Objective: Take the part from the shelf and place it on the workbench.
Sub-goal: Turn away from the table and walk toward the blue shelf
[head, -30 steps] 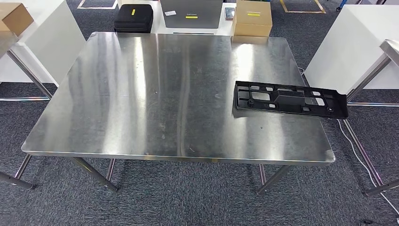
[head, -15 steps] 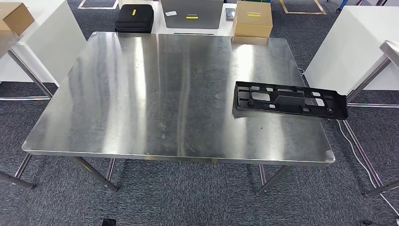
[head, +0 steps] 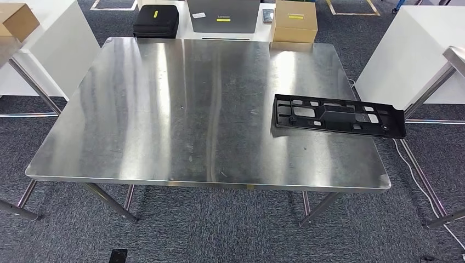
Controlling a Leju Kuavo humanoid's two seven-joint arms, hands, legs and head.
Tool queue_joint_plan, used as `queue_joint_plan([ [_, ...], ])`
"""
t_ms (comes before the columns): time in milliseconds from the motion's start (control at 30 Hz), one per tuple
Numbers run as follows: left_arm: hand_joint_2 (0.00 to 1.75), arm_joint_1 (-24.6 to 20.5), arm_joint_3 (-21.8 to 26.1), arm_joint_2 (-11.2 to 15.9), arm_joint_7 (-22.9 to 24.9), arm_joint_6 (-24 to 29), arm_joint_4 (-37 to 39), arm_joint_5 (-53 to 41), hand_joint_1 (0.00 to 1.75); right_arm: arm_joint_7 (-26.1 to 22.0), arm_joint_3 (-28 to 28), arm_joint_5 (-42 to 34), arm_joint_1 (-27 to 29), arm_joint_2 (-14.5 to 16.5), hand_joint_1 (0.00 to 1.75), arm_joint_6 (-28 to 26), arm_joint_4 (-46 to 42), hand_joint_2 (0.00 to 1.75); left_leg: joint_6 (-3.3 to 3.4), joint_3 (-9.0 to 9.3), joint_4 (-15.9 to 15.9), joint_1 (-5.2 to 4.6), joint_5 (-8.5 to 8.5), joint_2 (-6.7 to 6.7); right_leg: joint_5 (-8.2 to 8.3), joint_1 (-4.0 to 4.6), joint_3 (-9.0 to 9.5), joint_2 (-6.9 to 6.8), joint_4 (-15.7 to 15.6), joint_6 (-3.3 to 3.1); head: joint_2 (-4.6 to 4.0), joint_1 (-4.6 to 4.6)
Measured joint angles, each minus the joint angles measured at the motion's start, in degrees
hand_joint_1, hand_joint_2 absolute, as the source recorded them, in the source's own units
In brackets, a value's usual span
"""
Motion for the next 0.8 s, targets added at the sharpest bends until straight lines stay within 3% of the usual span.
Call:
queue_joint_plan([
  [800,0.00,0.0,0.0,0.4,-0.1,0.1,0.0,2.6,0.00,0.0,0.0,-1.0,-0.3,0.0,0.00,-1.6,-0.1,1.75,0.00,0.01,0.0,0.00,0.00,0.00,0.00,0.00,0.00,0.00,0.0,0.00,0.00,0.01],
])
